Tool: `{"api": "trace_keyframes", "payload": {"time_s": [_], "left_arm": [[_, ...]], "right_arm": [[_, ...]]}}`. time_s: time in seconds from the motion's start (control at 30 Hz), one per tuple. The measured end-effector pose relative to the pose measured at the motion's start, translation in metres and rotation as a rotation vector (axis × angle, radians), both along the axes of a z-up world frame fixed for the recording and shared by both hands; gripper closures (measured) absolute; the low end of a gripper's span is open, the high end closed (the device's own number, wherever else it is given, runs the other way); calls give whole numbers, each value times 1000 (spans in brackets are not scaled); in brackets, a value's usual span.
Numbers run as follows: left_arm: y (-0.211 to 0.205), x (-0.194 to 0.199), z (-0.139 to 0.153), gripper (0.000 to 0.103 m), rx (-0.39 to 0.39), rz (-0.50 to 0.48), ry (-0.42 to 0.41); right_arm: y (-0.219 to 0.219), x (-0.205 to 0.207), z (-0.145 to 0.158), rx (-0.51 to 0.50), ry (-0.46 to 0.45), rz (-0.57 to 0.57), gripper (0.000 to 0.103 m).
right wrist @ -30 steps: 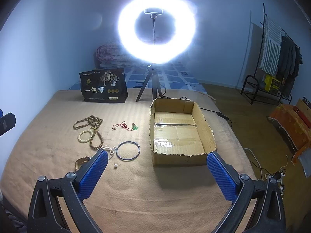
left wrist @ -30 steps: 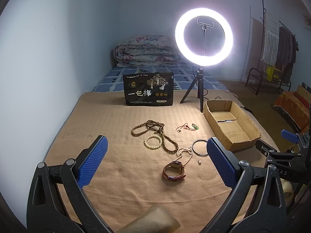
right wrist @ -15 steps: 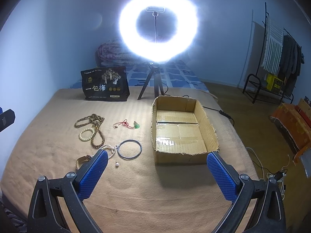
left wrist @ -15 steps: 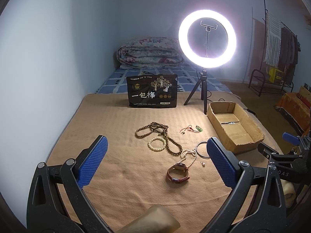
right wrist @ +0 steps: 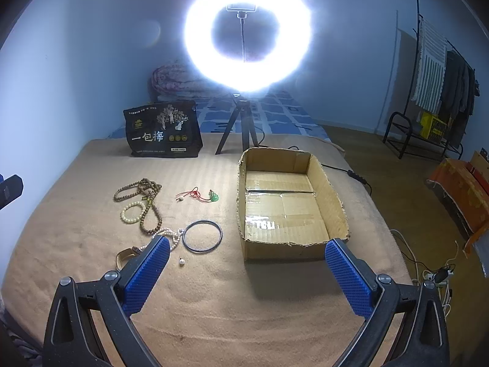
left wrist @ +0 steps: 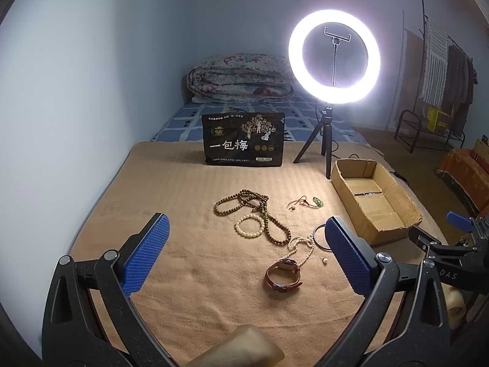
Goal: Organize jewelry
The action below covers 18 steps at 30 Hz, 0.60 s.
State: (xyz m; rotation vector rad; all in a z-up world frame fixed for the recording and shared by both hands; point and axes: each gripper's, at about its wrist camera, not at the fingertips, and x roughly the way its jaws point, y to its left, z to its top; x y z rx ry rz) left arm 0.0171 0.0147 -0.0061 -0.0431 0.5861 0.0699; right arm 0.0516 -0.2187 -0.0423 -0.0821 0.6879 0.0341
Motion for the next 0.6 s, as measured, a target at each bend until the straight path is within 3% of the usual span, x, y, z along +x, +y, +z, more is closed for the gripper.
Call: {"api": "trace_keyframes", "payload": {"time_s": [0.6], "left_arm": [[-8, 12, -15, 0, 22, 1, 36]], "right_arm": [[1, 13, -3, 9, 14, 6, 0]]}}
